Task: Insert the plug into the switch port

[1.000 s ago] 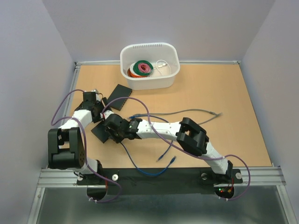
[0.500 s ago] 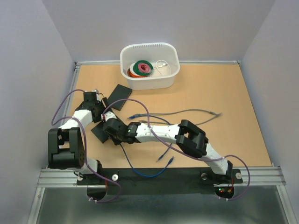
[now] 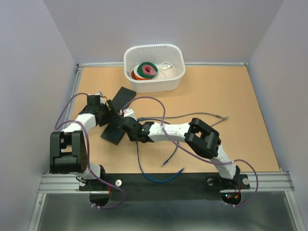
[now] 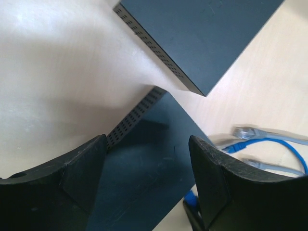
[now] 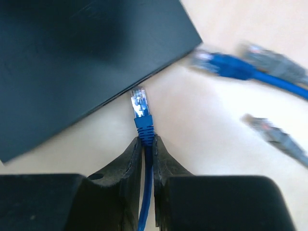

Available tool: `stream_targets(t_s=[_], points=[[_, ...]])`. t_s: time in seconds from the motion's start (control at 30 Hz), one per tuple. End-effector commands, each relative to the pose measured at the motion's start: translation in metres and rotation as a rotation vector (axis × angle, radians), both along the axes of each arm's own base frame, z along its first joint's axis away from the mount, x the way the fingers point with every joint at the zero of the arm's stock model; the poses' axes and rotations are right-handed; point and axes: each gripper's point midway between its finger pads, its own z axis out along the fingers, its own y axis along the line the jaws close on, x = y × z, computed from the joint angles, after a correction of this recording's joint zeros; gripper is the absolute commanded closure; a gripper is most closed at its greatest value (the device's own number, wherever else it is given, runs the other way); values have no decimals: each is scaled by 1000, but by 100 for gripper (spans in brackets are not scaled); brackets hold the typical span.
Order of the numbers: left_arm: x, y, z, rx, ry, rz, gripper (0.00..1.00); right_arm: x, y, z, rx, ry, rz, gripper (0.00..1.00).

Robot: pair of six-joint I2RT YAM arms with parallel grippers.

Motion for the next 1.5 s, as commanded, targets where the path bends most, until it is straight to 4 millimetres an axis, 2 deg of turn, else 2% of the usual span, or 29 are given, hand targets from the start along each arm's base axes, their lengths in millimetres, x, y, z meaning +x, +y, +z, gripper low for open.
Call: stream_targets(t_s=[0.0, 0.03, 0.1, 0.23, 0.33, 0.37, 0.4, 0.43, 0.53, 0.6, 0.63, 0.7, 0.8, 0.9, 0.97, 1.0, 1.2, 1.47], points=[[-31, -39, -8, -145, 87, -47, 20, 31, -33, 18, 13, -79, -113, 100], [-31, -42, -8, -156, 87, -36, 20, 35, -44, 14, -2, -78, -128, 99], [-34, -50, -6, -175, 81, -36, 20, 43, -58, 22, 3, -85, -152, 100], [-33, -70, 1, -205, 48, -62, 20, 45, -80, 32, -1, -102, -172, 100], [-26, -88, 8, -221, 23, -80, 20, 38, -89, 38, 1, -104, -161, 99], [-19, -92, 13, -228, 5, -82, 20, 33, -94, 33, -9, -90, -153, 99], [-18, -96, 13, -226, 8, -89, 20, 31, -96, 41, 9, -92, -149, 100], [-16, -98, 14, -226, 4, -95, 20, 28, -100, 41, 8, -88, -145, 100], [-8, -96, 20, -195, -29, -110, 20, 15, -117, 42, 9, -69, -144, 99], [-2, -95, 24, -179, -71, -134, 20, 6, -122, 40, 22, -45, -137, 100], [-1, -97, 26, -186, -84, -144, 20, -1, -128, 33, 12, -28, -129, 100], [0, -101, 28, -201, -113, -165, 20, -14, -126, 36, 27, -14, -98, 100], [1, -104, 33, -212, -168, -184, 20, -33, -123, 30, 29, 6, -66, 100], [-1, -105, 33, -205, -199, -189, 20, -42, -115, 24, 36, 25, -38, 100], [-2, -106, 34, -197, -222, -183, 20, -44, -106, 25, 45, 27, -8, 99], [-7, -103, 25, -178, -214, -169, 20, -45, -103, 21, 39, 29, 4, 100], [-30, -105, 11, -174, -206, -131, 21, -50, -81, 22, 54, 32, 68, 100], [-53, -98, -15, -114, -148, -103, 21, -54, -71, 27, 64, 33, 110, 100]])
